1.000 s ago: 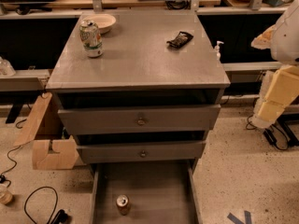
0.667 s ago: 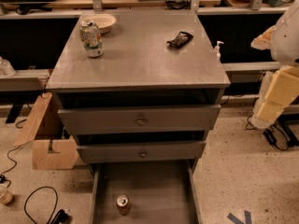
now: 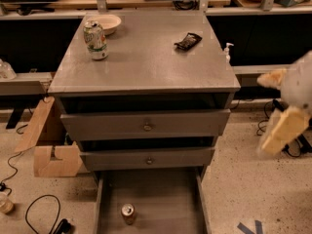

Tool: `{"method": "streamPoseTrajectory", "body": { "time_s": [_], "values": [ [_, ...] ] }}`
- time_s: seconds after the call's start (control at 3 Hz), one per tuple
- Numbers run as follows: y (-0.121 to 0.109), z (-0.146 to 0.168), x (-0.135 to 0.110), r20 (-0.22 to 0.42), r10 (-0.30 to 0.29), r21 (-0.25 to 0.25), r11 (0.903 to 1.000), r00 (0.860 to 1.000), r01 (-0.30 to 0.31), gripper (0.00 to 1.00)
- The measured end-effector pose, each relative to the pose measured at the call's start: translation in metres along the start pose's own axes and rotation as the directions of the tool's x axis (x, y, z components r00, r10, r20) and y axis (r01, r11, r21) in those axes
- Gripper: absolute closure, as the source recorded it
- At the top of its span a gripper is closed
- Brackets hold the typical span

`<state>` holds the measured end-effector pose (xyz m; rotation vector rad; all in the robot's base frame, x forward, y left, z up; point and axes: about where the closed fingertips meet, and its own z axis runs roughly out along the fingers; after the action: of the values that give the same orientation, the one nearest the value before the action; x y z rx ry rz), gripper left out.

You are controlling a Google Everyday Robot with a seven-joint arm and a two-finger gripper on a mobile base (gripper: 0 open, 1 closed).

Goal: Pick orange can from bottom drawer and place on counter

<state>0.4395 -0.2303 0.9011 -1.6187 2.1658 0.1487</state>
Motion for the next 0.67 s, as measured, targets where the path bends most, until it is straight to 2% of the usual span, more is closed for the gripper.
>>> {"method": "streamPoseTrajectory", "body": {
  "time_s": [0.33,0.67],
  "values": [
    [-0.001,0.070,0.037,0.221,0.057,-0.032,0.9982,0.974,-0.051,0.00],
    [-0.012,0.112,0.048,0.430,0.050,-0.027,0.9987,0.901,-0.042,0.00]
  ]
}}
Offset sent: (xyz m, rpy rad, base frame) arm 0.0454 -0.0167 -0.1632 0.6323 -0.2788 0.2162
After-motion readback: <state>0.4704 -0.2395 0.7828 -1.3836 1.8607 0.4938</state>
